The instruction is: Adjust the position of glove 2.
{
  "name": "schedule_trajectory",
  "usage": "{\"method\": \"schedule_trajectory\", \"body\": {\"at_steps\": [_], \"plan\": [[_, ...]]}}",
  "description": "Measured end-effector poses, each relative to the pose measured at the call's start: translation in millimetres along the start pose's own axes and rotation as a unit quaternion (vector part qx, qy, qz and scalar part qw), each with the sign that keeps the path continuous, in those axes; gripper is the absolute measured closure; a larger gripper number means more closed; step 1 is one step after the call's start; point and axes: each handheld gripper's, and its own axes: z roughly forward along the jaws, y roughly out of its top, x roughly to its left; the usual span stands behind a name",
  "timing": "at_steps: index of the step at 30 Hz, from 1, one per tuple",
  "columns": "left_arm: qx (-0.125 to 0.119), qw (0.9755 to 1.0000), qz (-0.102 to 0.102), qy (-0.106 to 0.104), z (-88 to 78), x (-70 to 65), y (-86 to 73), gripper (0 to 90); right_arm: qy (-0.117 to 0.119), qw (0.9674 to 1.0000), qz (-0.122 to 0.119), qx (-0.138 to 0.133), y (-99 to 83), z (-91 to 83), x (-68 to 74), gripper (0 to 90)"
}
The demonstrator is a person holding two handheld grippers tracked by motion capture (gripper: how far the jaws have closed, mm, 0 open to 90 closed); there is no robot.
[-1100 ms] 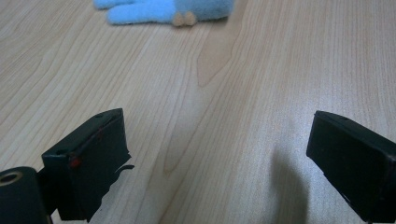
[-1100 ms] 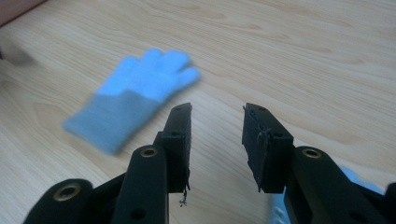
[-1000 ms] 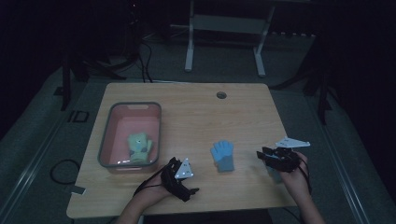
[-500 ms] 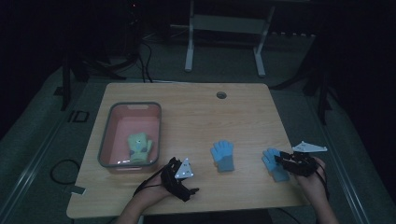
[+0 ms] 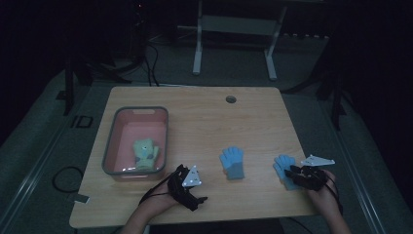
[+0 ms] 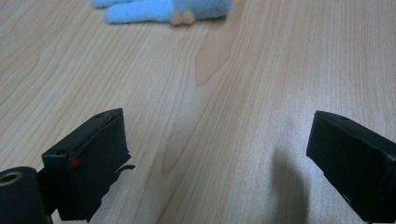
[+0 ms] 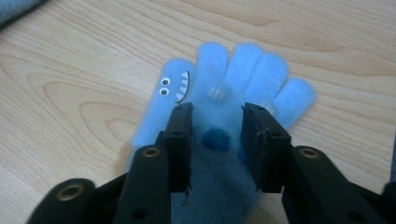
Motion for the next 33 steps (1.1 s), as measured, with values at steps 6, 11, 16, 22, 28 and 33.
{"method": "schedule_trajectory", "body": {"at_steps": [6,11,16,22,28,33], "plan": [[0.001,1.0000,0.001,0.001,0.1,0.0,0.0,5.6,-0.010,0.9998,0.017,0.010,3.5,0.6,5.5,84.3],[-0.002,1.0000,-0.002,-0.002,0.0,0.3,-0.1,5.6,-0.019,0.9987,0.047,-0.010,10.4,-4.4,9.1,86.0],[-0.001,1.0000,0.000,-0.001,0.0,0.0,0.2,5.6,-0.030,0.9981,0.045,-0.029,33.9,-12.2,19.5,86.1],[-0.001,1.0000,0.001,-0.001,0.0,-0.1,0.2,5.6,-0.040,0.9969,0.051,-0.043,63.0,-12.8,30.4,86.2],[0.000,1.0000,0.002,0.000,0.0,-0.2,0.2,5.6,-0.051,0.9958,0.059,-0.048,83.2,-8.6,42.4,86.2],[-0.002,1.0000,0.000,-0.001,0.0,-0.2,0.4,5.6,-0.043,0.9950,0.076,-0.050,91.9,0.0,50.6,86.2]]}}
